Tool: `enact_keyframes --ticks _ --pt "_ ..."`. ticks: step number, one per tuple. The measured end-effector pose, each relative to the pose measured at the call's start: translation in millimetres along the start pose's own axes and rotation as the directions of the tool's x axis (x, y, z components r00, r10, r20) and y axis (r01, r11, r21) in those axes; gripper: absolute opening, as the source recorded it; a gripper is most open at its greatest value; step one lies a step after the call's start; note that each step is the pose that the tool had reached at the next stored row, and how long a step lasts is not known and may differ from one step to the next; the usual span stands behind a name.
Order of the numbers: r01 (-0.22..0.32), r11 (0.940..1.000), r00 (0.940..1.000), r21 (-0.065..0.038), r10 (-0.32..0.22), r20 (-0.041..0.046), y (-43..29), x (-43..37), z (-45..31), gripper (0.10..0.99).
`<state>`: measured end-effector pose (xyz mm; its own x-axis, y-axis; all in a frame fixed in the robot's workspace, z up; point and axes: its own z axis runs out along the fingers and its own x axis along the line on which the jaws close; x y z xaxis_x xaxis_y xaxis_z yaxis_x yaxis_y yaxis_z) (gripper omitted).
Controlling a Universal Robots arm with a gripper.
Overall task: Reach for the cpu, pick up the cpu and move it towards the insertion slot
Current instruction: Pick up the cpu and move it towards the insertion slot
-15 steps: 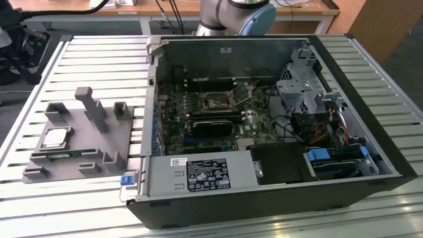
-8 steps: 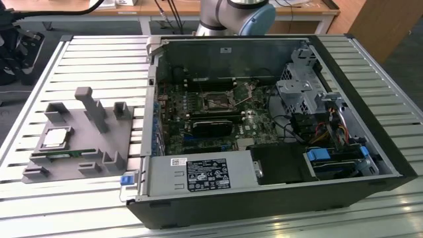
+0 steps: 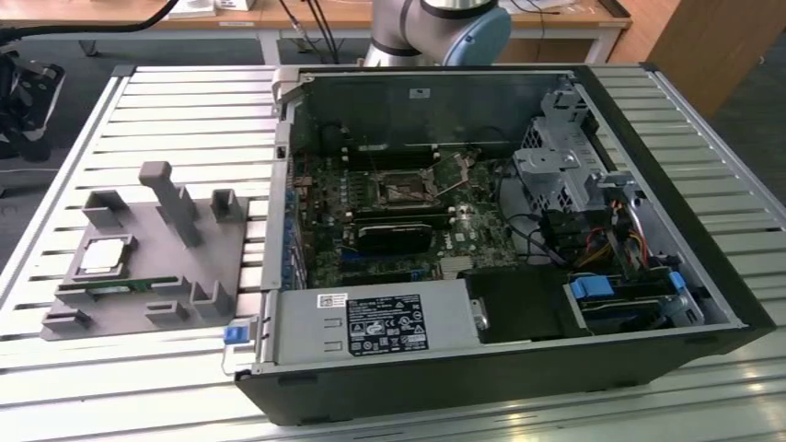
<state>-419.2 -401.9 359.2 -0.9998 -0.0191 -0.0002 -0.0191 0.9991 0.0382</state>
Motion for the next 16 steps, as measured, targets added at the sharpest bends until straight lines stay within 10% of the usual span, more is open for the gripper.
enact_keyframes --ticks 9,16 --pt "0.0 1.0 1.0 0.002 0.0 0.0003 -0.5 1.4 6.3 0.114" --pt "0.0 1.0 1.0 0.002 0.0 0.0005 -1.2 1.5 13.3 0.353"
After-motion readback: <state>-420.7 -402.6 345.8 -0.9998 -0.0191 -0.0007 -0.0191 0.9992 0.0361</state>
